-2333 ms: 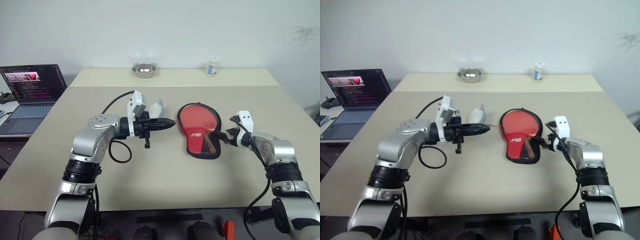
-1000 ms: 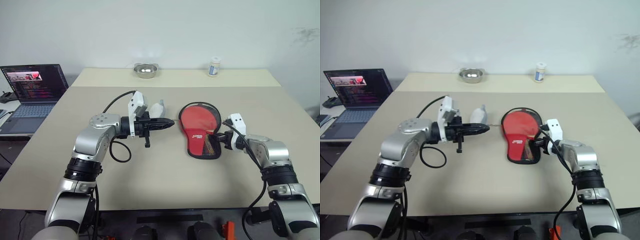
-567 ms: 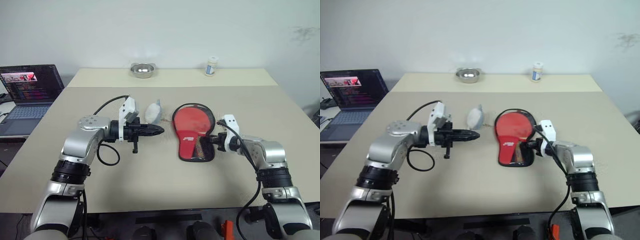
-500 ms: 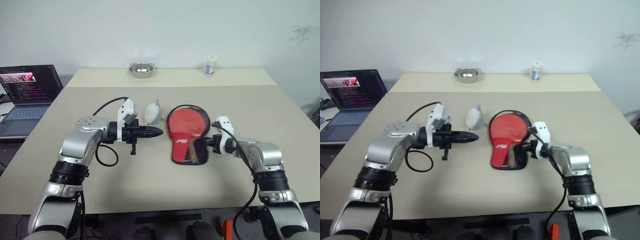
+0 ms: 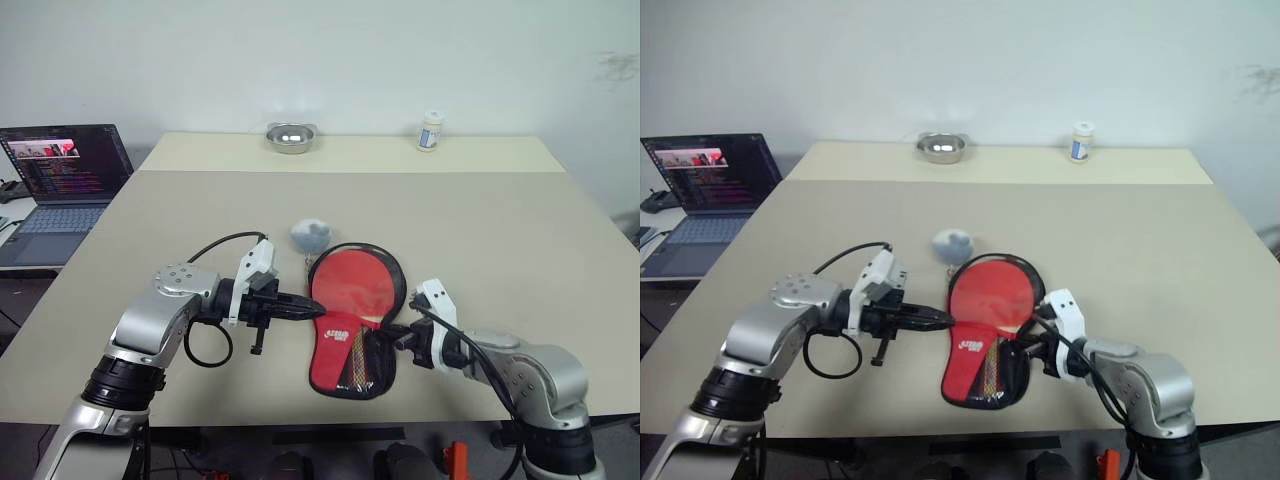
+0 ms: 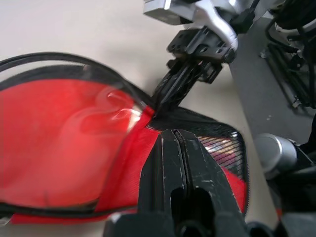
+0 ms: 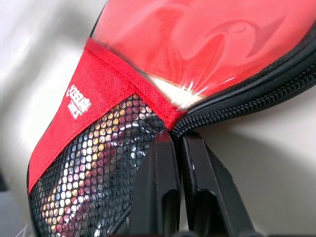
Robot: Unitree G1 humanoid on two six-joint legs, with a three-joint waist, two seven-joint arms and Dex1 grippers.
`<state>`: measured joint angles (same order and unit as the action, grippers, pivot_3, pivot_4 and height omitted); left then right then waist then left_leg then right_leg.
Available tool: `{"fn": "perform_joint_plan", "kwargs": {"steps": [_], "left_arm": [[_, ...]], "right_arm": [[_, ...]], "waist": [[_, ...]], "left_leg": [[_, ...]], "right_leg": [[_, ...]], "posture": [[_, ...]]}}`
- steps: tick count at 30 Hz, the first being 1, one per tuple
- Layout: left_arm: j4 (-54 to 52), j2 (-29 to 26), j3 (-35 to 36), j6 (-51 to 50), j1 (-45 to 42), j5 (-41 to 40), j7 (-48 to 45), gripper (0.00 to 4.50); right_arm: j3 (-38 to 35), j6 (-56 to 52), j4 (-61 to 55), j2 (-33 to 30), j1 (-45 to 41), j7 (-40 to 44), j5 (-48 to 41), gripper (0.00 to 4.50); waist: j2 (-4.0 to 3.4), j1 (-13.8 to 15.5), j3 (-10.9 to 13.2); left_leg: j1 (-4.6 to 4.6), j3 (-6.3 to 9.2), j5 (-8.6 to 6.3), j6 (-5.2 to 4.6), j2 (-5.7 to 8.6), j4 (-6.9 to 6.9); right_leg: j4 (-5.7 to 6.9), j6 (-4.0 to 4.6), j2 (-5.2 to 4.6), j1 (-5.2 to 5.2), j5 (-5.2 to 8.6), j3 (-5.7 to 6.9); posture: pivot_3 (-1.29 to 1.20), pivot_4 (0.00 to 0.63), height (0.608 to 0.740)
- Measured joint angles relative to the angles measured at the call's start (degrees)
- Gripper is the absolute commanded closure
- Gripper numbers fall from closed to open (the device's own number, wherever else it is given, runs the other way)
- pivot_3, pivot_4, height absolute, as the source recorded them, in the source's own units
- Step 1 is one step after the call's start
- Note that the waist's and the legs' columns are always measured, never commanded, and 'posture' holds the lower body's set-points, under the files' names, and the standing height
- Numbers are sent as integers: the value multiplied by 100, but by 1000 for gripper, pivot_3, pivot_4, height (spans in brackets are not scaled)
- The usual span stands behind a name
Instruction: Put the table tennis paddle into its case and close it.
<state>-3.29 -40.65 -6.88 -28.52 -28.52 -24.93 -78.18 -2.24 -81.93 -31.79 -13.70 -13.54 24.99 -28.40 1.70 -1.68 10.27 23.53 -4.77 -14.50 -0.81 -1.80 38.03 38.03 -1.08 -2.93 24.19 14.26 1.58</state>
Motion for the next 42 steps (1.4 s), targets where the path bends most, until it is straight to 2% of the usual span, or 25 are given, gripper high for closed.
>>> {"fn": "perform_joint_plan", "kwargs": {"steps": [8, 23, 27, 30, 35, 37, 42], "left_arm": [[-27, 40, -80, 21, -32, 1, -10, 4500], [72, 76, -128, 132, -44, 9, 4, 4500], [72, 77, -128, 139, -43, 9, 14, 4500], [72, 97, -128, 146, -43, 10, 33, 4500], [119, 167, -130, 180, -44, 29, 68, 4500], [187, 198, -130, 238, -46, 44, 111, 4500], [316, 275, -130, 293, -85, 87, 211, 4500]], "right_arm": [[-408, -498, -446, -332, 280, 5, -329, 4486], [-474, -422, -86, -800, 58, 83, -593, 4486], [-507, -398, -31, -808, 43, 11, -619, 3387], [-597, -380, 56, -840, -61, -66, -610, 2379], [-854, -264, 109, -1176, -326, -138, -579, 584], [-985, -176, 162, -1380, -438, -134, -550, 37], [-1269, -113, 207, -1751, -860, 39, -725, 37]], "waist": [[1, 6, 0], [1, 23, -1], [1, 23, -1], [1, 22, -1], [1, 22, -1], [1, 23, -1], [1, 25, 0]], "left_leg": [[16, 21, 0, -1, 12, 4], [27, 44, 4, -5, 17, 19], [27, 45, 5, -6, 16, 21], [27, 45, 5, -6, 15, 21], [28, 46, 5, -6, 15, 20], [28, 47, 5, -6, 15, 20], [27, 48, 5, -6, 13, 18]], "right_leg": [[-8, -2, -3, -2, 0, 28], [-9, -9, -3, -10, 4, 47], [-8, -27, -3, -10, 14, 47], [-7, -27, -3, -10, 14, 47], [-7, -27, -3, -10, 14, 48], [-7, -27, -3, -10, 14, 49], [-7, -26, -3, -9, 14, 49]], "posture": [[0, 150, 740], [0, 150, 740], [0, 150, 740], [0, 150, 740], [0, 150, 740], [0, 150, 740], [0, 150, 740]]}}
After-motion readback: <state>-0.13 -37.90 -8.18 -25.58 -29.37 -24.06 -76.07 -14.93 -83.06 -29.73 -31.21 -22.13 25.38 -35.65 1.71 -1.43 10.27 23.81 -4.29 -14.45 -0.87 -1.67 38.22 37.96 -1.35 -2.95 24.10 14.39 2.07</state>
